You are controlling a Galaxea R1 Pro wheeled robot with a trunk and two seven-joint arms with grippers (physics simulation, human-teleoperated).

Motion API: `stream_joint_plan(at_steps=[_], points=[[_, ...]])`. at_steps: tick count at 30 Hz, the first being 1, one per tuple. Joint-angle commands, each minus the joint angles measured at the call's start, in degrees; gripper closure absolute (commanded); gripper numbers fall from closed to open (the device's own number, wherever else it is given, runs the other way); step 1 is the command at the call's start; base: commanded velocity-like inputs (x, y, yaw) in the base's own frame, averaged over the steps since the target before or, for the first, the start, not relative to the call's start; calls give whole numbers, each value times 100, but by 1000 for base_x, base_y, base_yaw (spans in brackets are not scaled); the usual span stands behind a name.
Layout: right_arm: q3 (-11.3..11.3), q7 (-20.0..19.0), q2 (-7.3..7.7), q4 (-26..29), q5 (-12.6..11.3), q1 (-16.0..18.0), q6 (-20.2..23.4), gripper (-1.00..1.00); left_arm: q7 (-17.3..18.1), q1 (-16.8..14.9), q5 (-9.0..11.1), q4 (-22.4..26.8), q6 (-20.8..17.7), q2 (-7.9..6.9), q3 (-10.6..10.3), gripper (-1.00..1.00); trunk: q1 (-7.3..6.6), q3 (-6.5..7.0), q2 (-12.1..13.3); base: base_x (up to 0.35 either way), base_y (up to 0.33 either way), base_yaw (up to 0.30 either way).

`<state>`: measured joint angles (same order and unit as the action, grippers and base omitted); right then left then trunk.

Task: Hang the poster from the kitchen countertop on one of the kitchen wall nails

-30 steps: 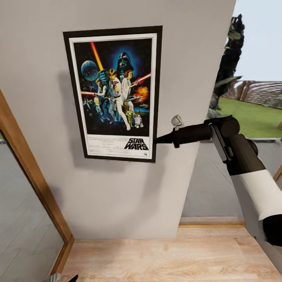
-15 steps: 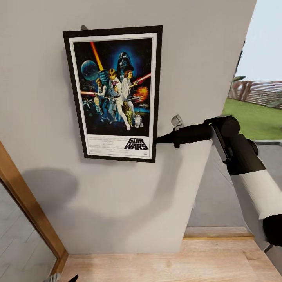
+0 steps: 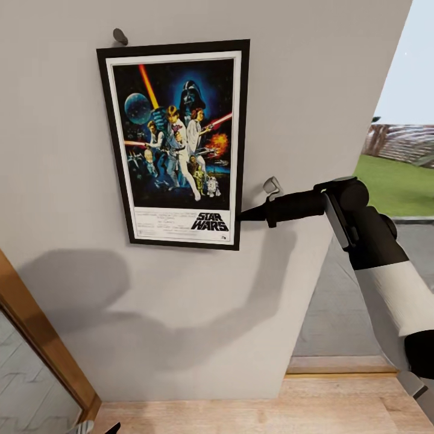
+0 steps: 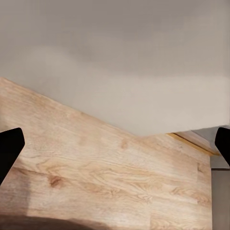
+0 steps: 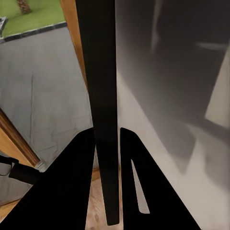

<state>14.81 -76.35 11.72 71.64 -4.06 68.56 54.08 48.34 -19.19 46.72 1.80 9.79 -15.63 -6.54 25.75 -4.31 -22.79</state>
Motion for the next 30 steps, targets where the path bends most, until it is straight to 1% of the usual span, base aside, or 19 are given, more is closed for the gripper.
stream_joint_plan(at_steps=[1,30], points=[[12,6,6,-1,-50,8,68,100,10,-6,30,-5,40,-1,-49,-100,4,-13,-13,4,0,0],[5,23,6,3,-78,6,68,100,17,-6,26,-4,40,-1,-49,-100,4,-13,-13,12,19,0]])
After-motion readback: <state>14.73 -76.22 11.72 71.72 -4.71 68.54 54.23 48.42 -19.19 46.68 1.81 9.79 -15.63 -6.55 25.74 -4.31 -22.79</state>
